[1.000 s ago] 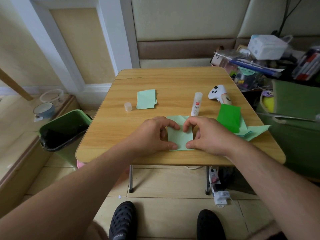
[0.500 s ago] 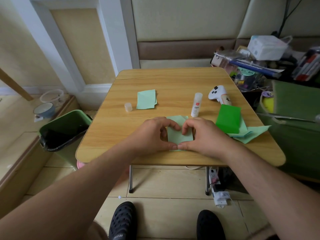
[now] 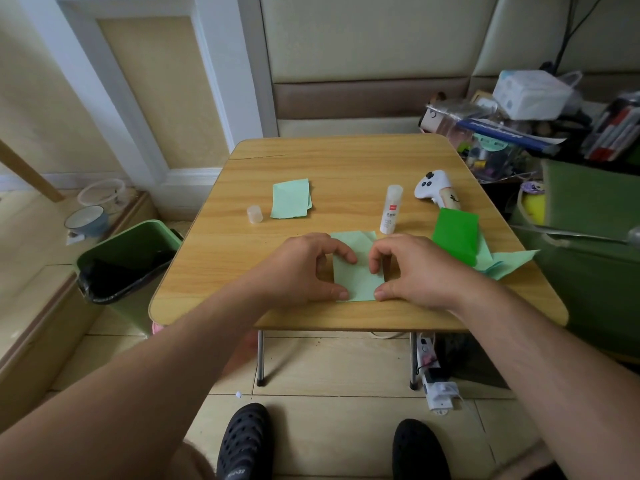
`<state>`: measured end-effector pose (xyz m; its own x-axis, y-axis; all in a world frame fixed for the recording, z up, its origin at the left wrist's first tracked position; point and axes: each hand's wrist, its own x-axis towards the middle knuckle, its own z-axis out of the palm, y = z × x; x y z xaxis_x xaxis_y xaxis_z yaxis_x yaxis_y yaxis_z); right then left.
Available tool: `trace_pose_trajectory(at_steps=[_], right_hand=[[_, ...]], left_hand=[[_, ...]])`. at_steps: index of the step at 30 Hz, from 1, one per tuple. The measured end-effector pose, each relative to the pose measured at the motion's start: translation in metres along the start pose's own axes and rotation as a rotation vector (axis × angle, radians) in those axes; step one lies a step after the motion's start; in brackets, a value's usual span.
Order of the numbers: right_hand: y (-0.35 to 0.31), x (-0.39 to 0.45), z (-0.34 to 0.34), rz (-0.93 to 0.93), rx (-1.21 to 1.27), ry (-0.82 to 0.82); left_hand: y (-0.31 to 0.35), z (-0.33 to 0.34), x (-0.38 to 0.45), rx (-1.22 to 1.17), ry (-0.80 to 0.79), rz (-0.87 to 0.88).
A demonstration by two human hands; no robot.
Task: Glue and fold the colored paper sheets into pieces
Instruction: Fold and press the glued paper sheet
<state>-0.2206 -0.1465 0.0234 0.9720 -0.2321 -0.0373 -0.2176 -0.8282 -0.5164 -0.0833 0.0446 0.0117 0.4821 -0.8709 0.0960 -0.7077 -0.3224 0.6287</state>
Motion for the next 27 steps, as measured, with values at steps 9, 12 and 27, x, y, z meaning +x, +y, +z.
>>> trace_pose_trajectory(at_steps=[9,12,27], right_hand=[[0.000,0.001,0.002,0.023,0.081,0.047],[-0.004,0.003,0.008,0.018,0.083,0.091],[0.008,-0.001,0.008,0.017,0.139,0.043]], left_hand=[[0.008,0.006,0.001,0.053,0.008,-0.010],[0.011,0.013,0.003,0.047,0.054,-0.003],[0.000,0.002,0.001,0.076,0.022,-0.031]])
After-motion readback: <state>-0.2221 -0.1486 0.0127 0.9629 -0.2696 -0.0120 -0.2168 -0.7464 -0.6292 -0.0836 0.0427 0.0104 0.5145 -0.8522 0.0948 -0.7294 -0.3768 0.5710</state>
